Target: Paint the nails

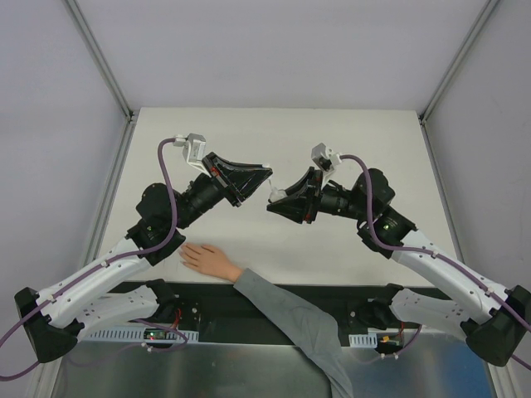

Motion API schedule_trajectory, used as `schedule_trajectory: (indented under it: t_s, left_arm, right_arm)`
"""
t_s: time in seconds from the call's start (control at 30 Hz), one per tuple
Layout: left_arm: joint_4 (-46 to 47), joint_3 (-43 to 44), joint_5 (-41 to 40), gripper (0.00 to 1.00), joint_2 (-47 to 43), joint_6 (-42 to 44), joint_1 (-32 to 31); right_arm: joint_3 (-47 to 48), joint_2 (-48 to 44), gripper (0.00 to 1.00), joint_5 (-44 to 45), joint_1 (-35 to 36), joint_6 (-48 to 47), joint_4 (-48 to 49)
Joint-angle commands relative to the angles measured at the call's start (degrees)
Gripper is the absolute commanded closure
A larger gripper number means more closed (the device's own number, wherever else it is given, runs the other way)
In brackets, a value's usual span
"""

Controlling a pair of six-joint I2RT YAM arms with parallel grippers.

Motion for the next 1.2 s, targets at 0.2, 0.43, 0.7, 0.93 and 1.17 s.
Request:
schedule_trajectory:
  t_s: [0.2, 0.43, 0.7, 0.93, 1.17]
  left_arm:
    - [5.37, -0.11, 0.62, 1.0, -0.14, -1.3, -0.84]
    - [5.63, 0.6, 1.06, 1.0, 0.21, -2.01, -0.84]
    - [6.34, -0.54, 0.88, 1.0, -0.05, -2.62, -0.93]
    - [7.12, -0.72, 0.88, 1.0, 0.56, -3.41, -1.01]
    - [7.39, -1.25, 0.53, 1.0, 0.47, -3.76, -1.37]
  right_arm:
    - [0.83, -0.65, 1.0, -1.12, -0.1, 1.28, 5.56]
    - [0.56, -0.21, 1.0, -0.86, -0.1, 1.11, 5.91]
    - [1.44, -0.91, 1.0, -0.24, -0.1, 1.02, 6.17]
    - [2.23, -0.65, 1.0, 0.55, -0.01, 1.19, 6.87]
    - [2.49, -1.18, 1.0, 2.31, -0.01, 0.93, 7.4]
